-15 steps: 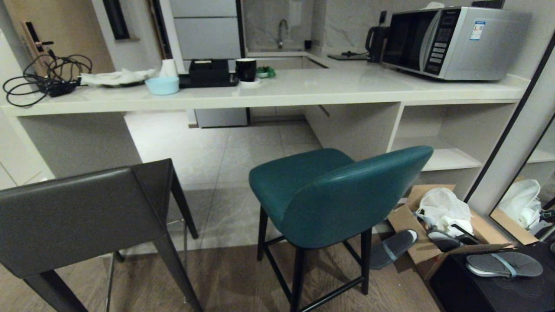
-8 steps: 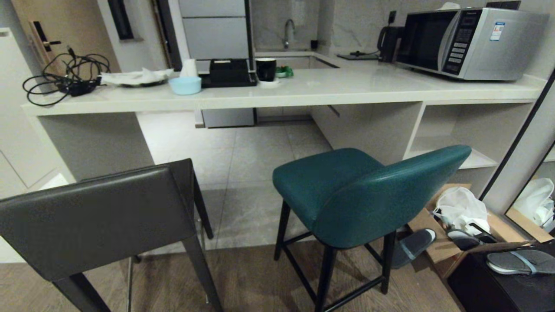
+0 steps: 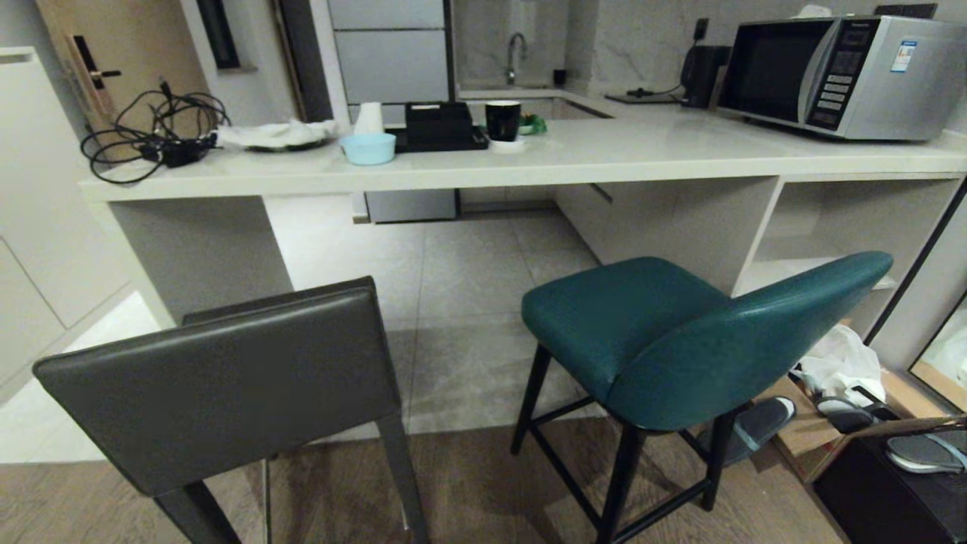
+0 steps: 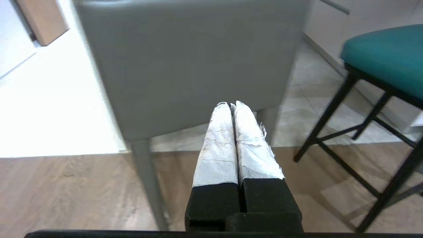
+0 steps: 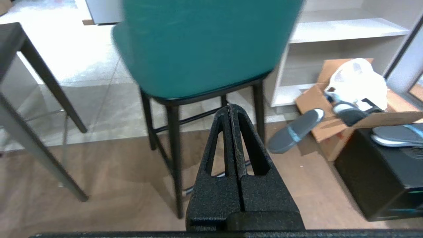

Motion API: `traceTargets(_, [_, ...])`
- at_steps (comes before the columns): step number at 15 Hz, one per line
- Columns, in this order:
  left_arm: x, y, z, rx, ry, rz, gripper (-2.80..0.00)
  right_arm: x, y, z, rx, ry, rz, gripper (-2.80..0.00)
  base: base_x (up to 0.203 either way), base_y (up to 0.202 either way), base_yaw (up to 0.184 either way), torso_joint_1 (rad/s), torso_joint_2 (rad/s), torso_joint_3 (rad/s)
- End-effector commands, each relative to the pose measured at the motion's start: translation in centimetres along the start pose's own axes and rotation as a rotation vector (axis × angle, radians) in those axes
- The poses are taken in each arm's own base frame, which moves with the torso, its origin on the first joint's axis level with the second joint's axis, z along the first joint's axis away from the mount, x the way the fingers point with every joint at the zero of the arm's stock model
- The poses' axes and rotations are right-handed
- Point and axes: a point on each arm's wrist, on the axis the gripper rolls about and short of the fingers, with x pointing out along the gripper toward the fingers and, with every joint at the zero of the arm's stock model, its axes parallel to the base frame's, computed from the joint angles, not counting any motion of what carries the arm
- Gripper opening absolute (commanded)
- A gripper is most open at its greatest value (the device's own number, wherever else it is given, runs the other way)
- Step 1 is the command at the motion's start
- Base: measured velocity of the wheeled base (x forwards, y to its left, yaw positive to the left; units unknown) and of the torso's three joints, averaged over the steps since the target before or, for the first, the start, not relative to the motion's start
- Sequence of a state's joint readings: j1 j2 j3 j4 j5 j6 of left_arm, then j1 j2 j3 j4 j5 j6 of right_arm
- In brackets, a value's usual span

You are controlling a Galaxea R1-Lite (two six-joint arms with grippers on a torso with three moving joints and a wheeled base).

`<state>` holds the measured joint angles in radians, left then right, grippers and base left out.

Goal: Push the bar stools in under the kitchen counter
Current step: Push the gray chair back under the dining table

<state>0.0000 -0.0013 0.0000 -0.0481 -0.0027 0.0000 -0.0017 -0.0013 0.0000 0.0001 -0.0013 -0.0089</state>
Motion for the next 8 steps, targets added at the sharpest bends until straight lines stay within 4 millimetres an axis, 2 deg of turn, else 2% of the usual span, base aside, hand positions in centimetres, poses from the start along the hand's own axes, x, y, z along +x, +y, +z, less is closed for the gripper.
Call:
traceTargets(1, [0.13, 0.00, -0.51, 0.000, 0.019, 0.000, -2.80, 0.00, 0.00, 0.05, 0.000, 0.000, 0.000, -2.80, 0.000, 0.196, -0.005, 0.006, 0.00, -0.001])
traceTargets(8, [0.13, 0.00, -0.51, 0.001, 0.019, 0.000, -2.80, 0.00, 0.00, 0.04, 0.000, 0.000, 0.000, -2.80, 0.000, 0.197, -0.001, 0.001, 0.00, 0.002])
